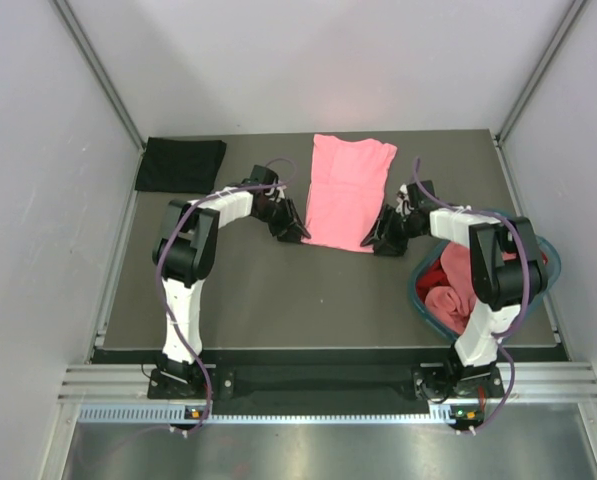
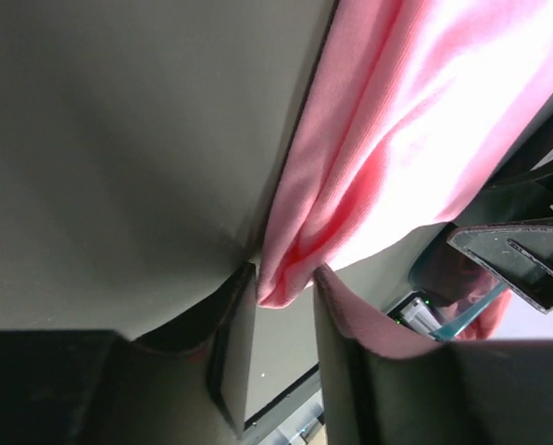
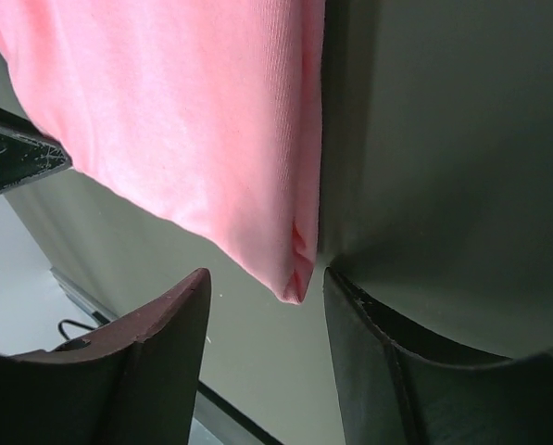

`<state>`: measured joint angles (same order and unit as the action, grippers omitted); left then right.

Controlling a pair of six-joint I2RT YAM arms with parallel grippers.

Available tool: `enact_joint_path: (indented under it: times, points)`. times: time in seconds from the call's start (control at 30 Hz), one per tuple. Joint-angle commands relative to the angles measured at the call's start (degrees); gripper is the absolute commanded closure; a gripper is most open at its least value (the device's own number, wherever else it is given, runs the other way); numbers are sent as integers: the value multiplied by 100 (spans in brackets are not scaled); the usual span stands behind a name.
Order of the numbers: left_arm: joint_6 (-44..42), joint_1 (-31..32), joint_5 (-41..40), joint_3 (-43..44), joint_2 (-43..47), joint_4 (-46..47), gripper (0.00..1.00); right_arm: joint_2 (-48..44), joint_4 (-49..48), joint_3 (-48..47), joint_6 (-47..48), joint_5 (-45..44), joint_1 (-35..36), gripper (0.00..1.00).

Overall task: Fold and stack the t-shirts
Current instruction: Fold the tshirt

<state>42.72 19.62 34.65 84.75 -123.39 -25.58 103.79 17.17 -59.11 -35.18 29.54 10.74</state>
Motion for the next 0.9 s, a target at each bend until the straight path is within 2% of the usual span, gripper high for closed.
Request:
enact_joint_path:
  times: [0.0,0.07,0.1,0.17,0.2,0.27,0.3,0.33,0.53,0.87]
  points:
    - [-97,25,-231,-2,-159,141,65,133,-337,58,-42,122,-64,48]
    - [-106,25,-231,-11,-159,168,68,159,-398,49,-77,140,-63,48]
    - [-106,25,-231,-20,-159,176,72,203,-407,40,-77,122,-64,50]
    - [-115,25,-231,-20,-159,203,78,273,-443,-4,-16,122,-64,56]
    - [-123,25,-231,-37,-167,220,81,369,-442,-73,2,140,-64,69]
    - [-158,25,-222,-38,-168,212,97,449,-408,-170,46,157,-64,83]
    - [-202,25,-257,-81,-124,194,100,449,-390,-188,64,105,-64,94]
    - [-220,25,-344,-134,-89,185,100,432,-364,-206,125,79,-55,98]
    - [-317,25,-468,-845,447,220,100,212,216,-180,573,-115,165,100]
    - [-396,183,-548,-2515,1915,458,100,-1052,-47,1461,477,-300,832,100]
